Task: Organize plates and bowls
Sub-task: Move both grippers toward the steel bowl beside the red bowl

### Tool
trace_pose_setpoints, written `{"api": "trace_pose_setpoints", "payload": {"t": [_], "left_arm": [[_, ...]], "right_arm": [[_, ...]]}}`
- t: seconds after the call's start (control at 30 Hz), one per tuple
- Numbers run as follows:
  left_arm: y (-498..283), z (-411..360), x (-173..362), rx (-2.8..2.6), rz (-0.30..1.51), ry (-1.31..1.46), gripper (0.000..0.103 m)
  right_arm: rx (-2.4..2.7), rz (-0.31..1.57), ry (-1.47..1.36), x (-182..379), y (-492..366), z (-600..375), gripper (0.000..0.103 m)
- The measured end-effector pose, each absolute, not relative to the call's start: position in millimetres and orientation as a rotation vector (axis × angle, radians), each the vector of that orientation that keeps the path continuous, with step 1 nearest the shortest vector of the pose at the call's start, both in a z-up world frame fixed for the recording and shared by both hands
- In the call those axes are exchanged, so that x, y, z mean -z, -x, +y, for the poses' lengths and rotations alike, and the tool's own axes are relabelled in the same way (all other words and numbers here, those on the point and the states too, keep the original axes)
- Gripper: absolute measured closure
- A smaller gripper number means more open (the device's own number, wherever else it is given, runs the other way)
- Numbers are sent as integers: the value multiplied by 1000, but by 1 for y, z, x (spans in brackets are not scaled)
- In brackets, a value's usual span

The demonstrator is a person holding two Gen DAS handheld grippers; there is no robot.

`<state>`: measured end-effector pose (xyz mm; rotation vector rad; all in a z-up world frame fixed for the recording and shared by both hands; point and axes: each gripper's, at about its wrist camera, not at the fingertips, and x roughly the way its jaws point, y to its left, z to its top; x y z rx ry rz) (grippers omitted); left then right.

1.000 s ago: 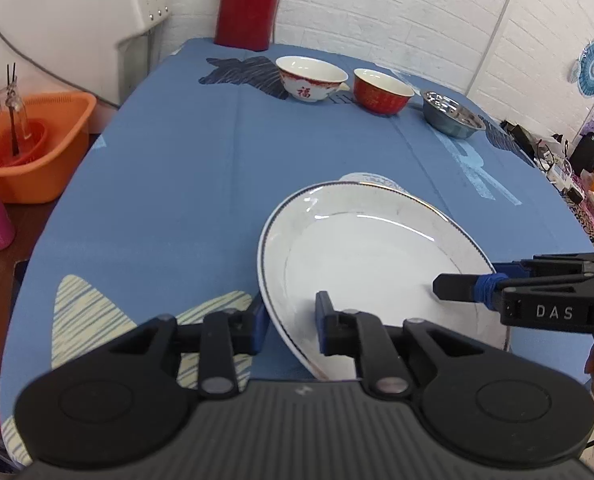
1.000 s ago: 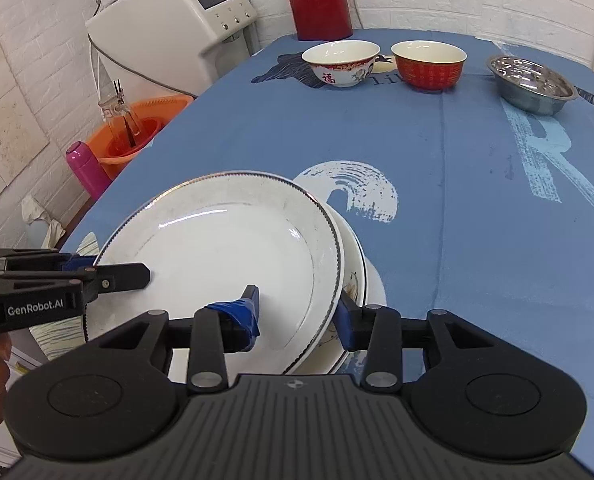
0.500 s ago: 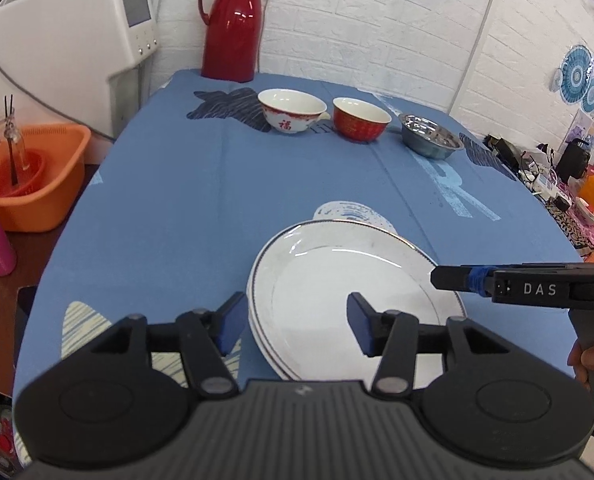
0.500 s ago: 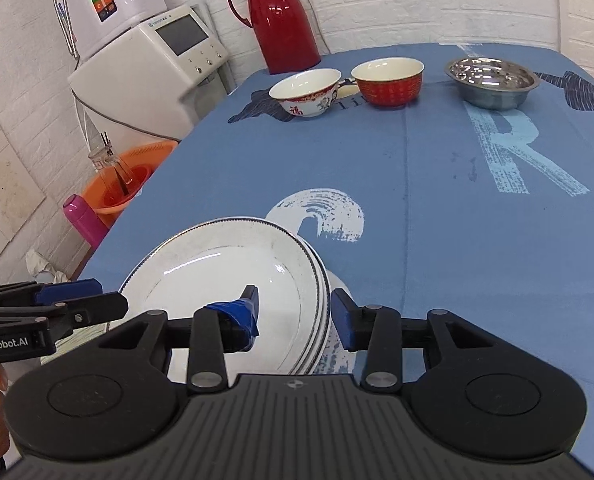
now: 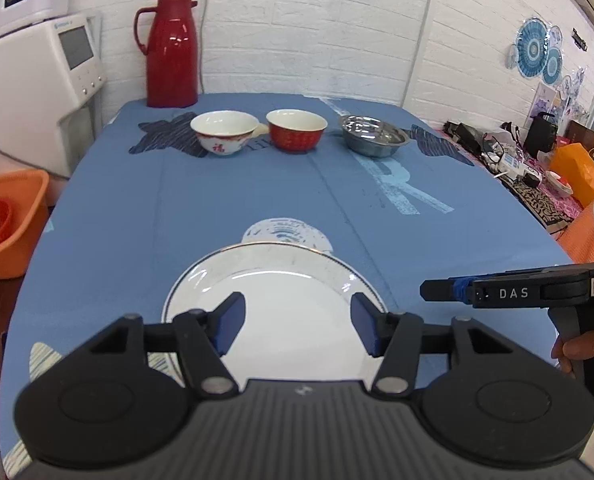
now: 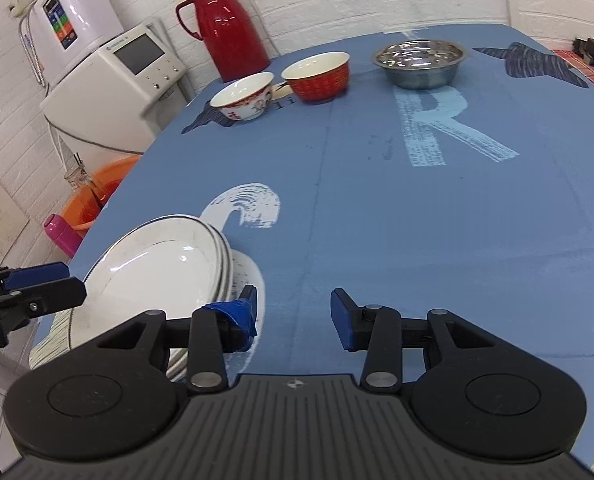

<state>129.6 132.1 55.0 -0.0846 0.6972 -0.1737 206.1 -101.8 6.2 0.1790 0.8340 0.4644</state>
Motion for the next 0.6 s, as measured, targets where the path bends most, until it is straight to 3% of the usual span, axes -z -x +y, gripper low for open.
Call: {"api": "trace_pose_setpoints", "payload": {"t": [0.6], "left_arm": [[-222,76,-59,253,775,39,44]], "right_arm": [[-296,947,-308,7,-272,-181,77]]}}
